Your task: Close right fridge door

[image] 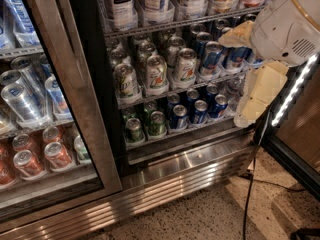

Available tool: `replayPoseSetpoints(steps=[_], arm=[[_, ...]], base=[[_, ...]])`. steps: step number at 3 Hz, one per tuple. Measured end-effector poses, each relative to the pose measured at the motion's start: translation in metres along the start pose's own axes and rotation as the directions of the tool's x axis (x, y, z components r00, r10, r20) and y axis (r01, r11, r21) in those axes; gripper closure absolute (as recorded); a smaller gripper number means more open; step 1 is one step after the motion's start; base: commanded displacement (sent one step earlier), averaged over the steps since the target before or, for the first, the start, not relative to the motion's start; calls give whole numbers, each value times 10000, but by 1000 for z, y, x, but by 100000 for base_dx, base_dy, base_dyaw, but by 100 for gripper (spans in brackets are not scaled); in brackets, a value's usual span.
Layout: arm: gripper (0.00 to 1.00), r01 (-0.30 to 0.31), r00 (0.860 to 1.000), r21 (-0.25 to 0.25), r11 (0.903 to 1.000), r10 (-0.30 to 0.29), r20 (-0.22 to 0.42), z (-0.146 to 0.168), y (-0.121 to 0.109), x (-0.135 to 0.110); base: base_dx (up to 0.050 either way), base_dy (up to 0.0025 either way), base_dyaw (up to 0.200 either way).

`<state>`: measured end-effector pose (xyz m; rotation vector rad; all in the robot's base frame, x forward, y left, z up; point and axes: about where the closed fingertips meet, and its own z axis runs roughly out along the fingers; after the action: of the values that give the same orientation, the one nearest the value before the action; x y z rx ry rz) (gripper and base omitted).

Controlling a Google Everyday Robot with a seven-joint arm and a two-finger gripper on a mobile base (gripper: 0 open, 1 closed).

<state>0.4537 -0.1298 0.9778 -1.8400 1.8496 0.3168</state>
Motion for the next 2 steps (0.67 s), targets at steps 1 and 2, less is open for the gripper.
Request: replayPoseSetpoints(steps=[1,2], arm=[[0,0,10000,0,10000,0,0,0,0,0],[0,0,10000,0,10000,0,0,0,0,0]], base=[[-5000,0,-2],[-3788,-249,13022]])
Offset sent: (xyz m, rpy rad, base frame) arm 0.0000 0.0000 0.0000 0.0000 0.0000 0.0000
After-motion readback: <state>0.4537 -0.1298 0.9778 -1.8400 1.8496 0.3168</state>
